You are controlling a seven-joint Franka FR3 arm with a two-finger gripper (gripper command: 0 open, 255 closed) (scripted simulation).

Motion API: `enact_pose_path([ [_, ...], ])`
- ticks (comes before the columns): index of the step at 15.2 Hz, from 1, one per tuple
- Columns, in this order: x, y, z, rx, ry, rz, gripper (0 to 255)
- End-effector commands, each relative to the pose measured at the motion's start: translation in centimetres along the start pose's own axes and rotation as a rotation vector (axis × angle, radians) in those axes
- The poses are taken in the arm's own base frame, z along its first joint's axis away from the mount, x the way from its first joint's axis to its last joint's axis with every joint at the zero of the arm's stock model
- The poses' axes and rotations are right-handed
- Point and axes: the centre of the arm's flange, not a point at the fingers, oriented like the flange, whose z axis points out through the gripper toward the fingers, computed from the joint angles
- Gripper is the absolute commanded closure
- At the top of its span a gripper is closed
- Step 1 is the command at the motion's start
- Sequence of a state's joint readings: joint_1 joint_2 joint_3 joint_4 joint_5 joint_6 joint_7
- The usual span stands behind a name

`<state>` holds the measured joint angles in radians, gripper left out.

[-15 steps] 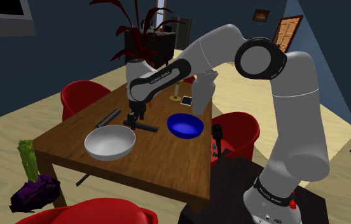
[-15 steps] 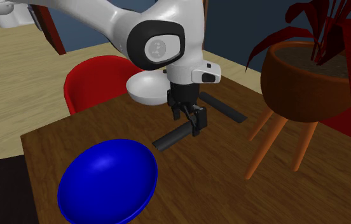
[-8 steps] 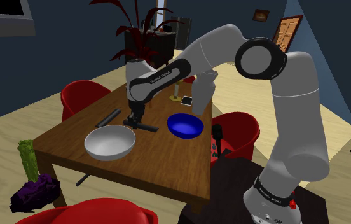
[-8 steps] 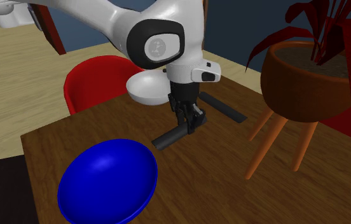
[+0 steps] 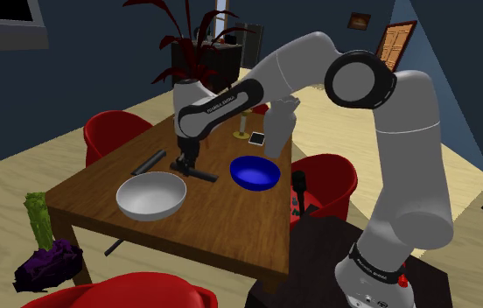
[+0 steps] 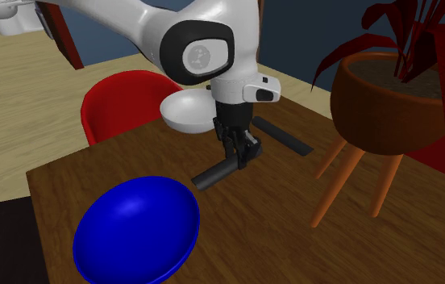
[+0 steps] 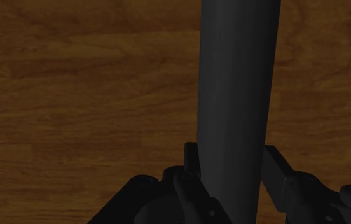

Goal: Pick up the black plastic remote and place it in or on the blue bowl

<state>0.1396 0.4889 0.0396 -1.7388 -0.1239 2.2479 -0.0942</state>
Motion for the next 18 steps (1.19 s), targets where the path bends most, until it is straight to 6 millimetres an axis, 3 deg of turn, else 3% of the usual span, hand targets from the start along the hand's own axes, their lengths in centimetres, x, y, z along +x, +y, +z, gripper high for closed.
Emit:
enact_pose_path([
  [1, 0.0, 0.1, -0.9, 0.0, -0.001, 0.001, 255],
  [18, 0.1, 0.9, -9.9, 0.0, -0.001, 0.001, 255],
])
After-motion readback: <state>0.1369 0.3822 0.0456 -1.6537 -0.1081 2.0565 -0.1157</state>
